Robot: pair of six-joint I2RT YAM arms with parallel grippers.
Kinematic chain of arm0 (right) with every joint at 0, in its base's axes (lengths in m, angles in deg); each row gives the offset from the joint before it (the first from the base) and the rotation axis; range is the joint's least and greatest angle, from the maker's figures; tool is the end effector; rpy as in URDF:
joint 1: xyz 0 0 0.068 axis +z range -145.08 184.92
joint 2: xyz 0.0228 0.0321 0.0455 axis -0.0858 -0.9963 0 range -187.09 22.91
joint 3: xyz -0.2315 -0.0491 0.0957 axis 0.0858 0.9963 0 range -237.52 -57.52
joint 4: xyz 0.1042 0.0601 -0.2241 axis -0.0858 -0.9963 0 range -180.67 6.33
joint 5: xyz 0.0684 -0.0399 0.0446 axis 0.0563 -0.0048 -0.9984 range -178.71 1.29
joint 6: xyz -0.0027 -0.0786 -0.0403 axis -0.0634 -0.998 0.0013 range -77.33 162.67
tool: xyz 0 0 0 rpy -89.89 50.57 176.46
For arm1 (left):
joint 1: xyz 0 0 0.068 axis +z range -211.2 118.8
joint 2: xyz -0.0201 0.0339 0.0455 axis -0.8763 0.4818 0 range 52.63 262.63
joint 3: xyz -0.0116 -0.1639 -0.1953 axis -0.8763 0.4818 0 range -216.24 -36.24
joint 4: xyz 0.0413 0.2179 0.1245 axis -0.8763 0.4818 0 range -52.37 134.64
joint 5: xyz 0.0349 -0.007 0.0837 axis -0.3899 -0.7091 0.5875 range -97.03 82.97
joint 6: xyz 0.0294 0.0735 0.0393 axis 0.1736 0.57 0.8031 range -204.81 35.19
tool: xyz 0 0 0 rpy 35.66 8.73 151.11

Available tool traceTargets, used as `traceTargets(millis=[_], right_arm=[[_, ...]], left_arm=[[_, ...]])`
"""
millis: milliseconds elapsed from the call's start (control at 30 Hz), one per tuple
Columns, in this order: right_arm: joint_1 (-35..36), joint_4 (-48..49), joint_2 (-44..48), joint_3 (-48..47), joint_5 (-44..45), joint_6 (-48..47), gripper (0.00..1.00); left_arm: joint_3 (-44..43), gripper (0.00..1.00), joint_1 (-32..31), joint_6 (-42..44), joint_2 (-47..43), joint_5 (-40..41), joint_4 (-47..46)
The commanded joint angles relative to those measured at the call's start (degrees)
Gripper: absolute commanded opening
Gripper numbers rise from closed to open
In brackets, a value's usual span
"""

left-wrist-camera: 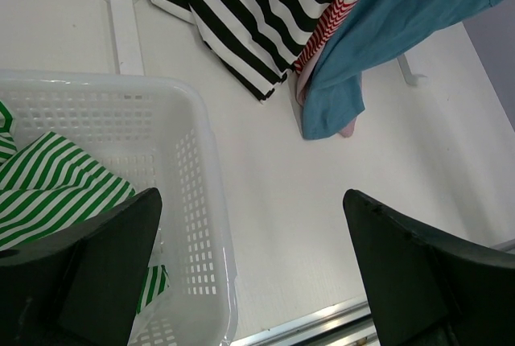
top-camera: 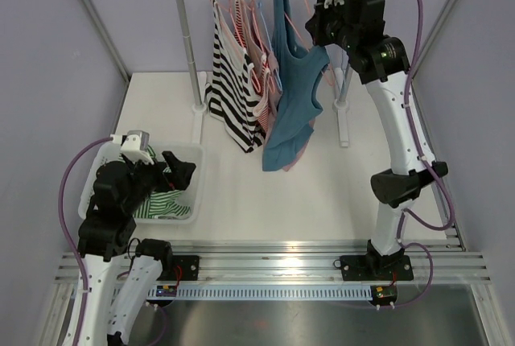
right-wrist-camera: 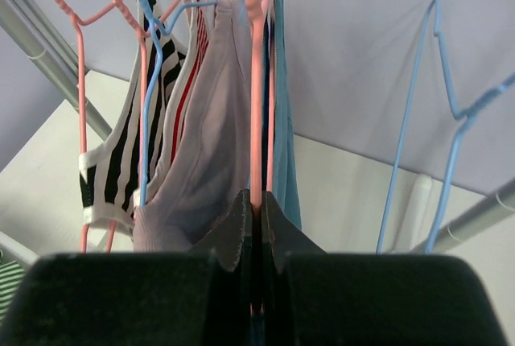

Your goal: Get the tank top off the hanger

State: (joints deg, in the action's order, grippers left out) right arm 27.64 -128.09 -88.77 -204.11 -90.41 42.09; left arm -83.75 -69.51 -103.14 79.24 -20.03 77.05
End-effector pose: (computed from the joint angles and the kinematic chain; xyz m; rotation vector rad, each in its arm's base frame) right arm 0.3879 0.1650 0.5018 -0.3742 1.7060 0.3095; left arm 0.1394 -0.0382 0.3165 -0.0108 1.9205 -0.5295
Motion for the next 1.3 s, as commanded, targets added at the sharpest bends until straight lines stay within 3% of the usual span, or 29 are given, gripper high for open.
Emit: traceTargets(millis=[0, 133, 300, 367, 467, 533, 667, 733, 867, 1067, 1267], right_arm=[[0.4, 5.1, 8.7, 4.4, 2.8, 0.2, 0.00], [0.4, 6.5, 20.6, 18.0, 2.0, 3.9, 0.00], [0.4, -0.3, 29.8, 22.2, 0.4, 5.6, 0.00], [0.4, -5.0, 33.1, 22.4, -2.7, 6.0, 0.00], [0.3, -11.1, 37.2, 22.8, -6.0, 7.2, 0.00], [0.4, -13.8, 40.8, 24.1, -6.6, 8.0, 0.00], [0.4, -16.6, 45.6, 25.6, -8.3, 8.1, 0.00], [0.3, -18.7, 47.0, 25.4, -10.3, 8.2, 0.00], [0.4, -19.2, 50.6, 27.4, -11.3, 9.0, 0.00], [0.4, -17.6, 54.8, 31.1, -13.9, 11.3, 0.00], [0.3, -16.6, 56.5, 32.7, -18.3, 12.1, 0.00]], left_arm=[[-5.0, 0.99, -0.6, 0.5, 1.9, 0.2, -2.3], [-11.2, 0.99, -1.0, -1.2, 5.2, -1.2, -3.0], [-23.1, 0.99, -4.5, -2.9, 13.5, -0.7, -4.6], [-27.2, 0.99, -7.8, -2.7, 16.7, 4.2, -4.8], [-36.0, 0.99, -23.8, -0.1, 24.2, 18.7, -3.7], [-44.2, 0.99, -30.1, 1.4, 30.9, 27.4, -2.9], [-55.8, 0.99, -42.8, 5.4, 40.3, 33.5, -4.0], [-60.2, 0.99, -45.5, 7.6, 44.3, 34.4, -6.4], [-64.7, 0.99, -50.2, 10.0, 50.0, 33.2, -8.5], [-59.7, 0.99, -53.6, 12.3, 52.8, 33.2, -17.7], [-59.7, 0.96, -53.8, 13.1, 56.9, 35.3, -19.8]])
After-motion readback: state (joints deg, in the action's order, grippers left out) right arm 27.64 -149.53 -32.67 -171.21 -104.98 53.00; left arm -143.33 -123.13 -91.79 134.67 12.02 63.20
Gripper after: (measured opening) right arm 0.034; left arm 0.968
